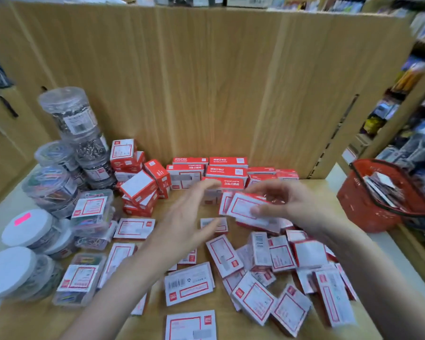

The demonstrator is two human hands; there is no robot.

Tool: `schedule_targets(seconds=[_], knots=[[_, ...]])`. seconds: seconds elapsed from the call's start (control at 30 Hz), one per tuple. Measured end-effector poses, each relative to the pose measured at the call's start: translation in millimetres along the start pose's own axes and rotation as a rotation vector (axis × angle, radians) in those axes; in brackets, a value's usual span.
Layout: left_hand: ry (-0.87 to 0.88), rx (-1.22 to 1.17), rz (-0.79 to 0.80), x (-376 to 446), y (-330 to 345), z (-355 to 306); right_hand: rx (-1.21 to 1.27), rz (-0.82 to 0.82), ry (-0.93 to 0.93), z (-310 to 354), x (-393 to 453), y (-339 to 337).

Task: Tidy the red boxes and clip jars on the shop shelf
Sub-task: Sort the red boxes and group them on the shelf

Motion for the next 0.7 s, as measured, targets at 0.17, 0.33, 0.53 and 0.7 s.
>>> schedule_targets(seconds=[0.17,0.33,0.53,0.7], knots=[[0.343,0.333,-0.011,30.5,35.8,-5.1,0.068,-0.398,0.014,-30.1,-6.5,-71.0],[0.462,0.599,0.091,50.9,65.0,-1.5,-0.389,-0.385,-0.041,-46.1,5.4,-73.7],[0.479,0.630,0.208,47.4,92.0,5.0,-0.617,-0.278,-0.150,-50.9,32.8,-47.4],[0.366,0.619,0.282,52.1,92.3,6.9,-0.614,-0.258,-0.175,-54.7,43.3,-42.7]])
Point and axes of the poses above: each hand's wrist, its own x-axis towards the middle knuckle, its own y-axis out of the palm, z = x × y, the point moved 4 cm from there along x, towards the middle knuckle, and after that the axes turned 14 degrees about -x, right-handed, at the moved point
